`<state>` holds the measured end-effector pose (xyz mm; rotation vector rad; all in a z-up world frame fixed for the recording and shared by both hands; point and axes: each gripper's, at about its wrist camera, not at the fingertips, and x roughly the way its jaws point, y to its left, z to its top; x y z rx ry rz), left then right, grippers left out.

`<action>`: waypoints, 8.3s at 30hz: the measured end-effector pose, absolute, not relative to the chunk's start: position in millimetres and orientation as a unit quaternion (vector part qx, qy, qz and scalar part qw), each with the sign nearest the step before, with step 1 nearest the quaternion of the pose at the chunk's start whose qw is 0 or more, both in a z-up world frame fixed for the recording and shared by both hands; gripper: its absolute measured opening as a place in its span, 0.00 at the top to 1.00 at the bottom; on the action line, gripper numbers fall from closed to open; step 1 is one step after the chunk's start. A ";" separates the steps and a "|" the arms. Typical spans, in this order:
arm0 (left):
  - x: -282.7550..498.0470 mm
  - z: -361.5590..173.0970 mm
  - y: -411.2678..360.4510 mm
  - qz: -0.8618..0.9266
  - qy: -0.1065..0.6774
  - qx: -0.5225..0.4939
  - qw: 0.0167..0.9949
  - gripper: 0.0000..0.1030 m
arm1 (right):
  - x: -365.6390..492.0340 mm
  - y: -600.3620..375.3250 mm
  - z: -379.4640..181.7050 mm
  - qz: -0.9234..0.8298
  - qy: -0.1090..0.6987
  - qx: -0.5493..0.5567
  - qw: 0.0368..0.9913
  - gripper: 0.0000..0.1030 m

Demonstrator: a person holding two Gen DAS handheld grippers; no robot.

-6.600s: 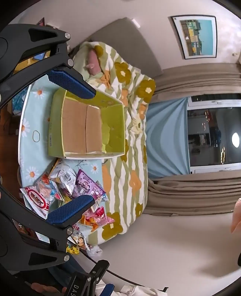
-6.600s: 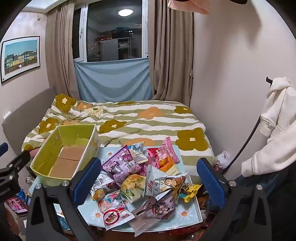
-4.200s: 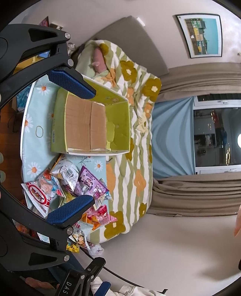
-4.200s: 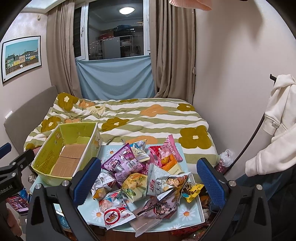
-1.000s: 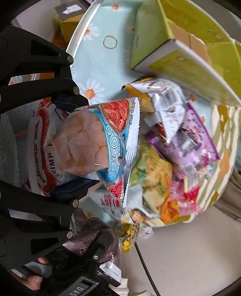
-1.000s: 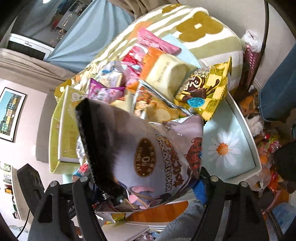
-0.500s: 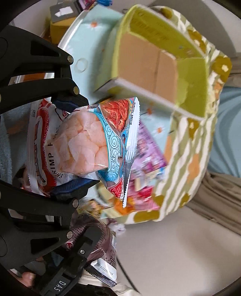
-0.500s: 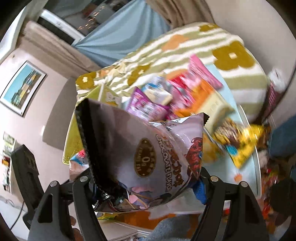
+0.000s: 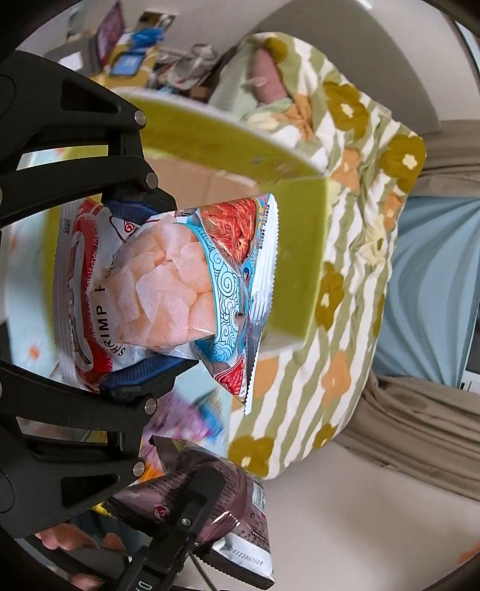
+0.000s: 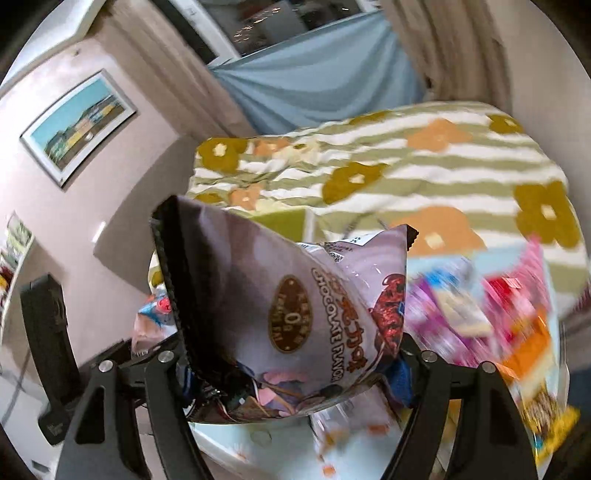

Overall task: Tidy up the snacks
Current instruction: 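Carry both bags over the yellow box and release them inside, then withdraw both grippers from the box back toward the snack pile, then grasp the potato chip bag with the left gripper while the right grasps the gold Pillows bag, then lift both bags over the yellow box and drop them inside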

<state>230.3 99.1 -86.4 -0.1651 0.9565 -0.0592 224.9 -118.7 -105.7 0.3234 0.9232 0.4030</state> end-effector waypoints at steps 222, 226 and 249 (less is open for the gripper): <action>220.8 -126.5 132.3 -0.089 0.494 0.049 0.863 0.52 | 217.0 -39.4 -83.1 0.282 0.392 -0.042 0.875 0.53; 230.4 -156.8 154.6 -0.100 0.523 0.039 0.846 0.52 | 229.2 -10.6 -102.4 0.264 0.418 -0.012 0.869 0.53; 190.4 -155.6 193.6 -0.070 0.500 0.015 0.863 0.00 | 232.3 36.7 -153.2 0.195 0.491 0.045 0.848 0.52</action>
